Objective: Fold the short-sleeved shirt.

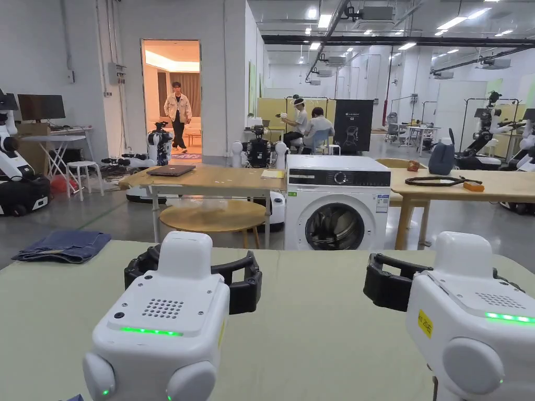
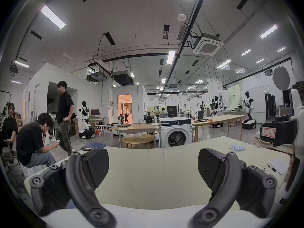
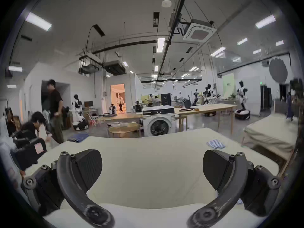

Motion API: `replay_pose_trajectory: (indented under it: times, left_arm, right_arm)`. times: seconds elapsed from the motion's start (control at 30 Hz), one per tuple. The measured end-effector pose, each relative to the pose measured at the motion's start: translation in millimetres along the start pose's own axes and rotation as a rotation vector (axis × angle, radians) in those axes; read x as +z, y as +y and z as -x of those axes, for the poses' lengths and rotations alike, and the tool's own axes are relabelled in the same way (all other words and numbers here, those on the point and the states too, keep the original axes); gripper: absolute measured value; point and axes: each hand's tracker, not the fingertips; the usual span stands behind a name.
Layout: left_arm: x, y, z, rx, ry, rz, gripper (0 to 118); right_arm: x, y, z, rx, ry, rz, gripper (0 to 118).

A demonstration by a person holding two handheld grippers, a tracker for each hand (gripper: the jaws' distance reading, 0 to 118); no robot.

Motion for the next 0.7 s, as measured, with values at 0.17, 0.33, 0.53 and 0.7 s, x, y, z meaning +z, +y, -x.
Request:
replay_pose_trajectory:
  times: [0.17, 0.33, 0.53, 0.7]
  left_arm:
    - [0, 0, -3, -0.005, -0.001, 0.001, 109]
    - [-1, -1, -6, -0.009, -0.006, 0.01, 109]
    - [-3, -5, -8, -0.015, -0.012, 0.026, 109]
    - [-5, -8, -7, -0.013, -0.012, 0.036, 109]
  right_arm:
    - [10, -4, 3, 0.03, 0.051, -0.055, 118]
    - [16, -3, 9, 0.041, 0.089, -0.074, 118]
    - [17, -5, 11, -0.011, 0.134, -0.053, 118]
    - [16, -8, 14, -0.014, 0.092, -0.068, 118]
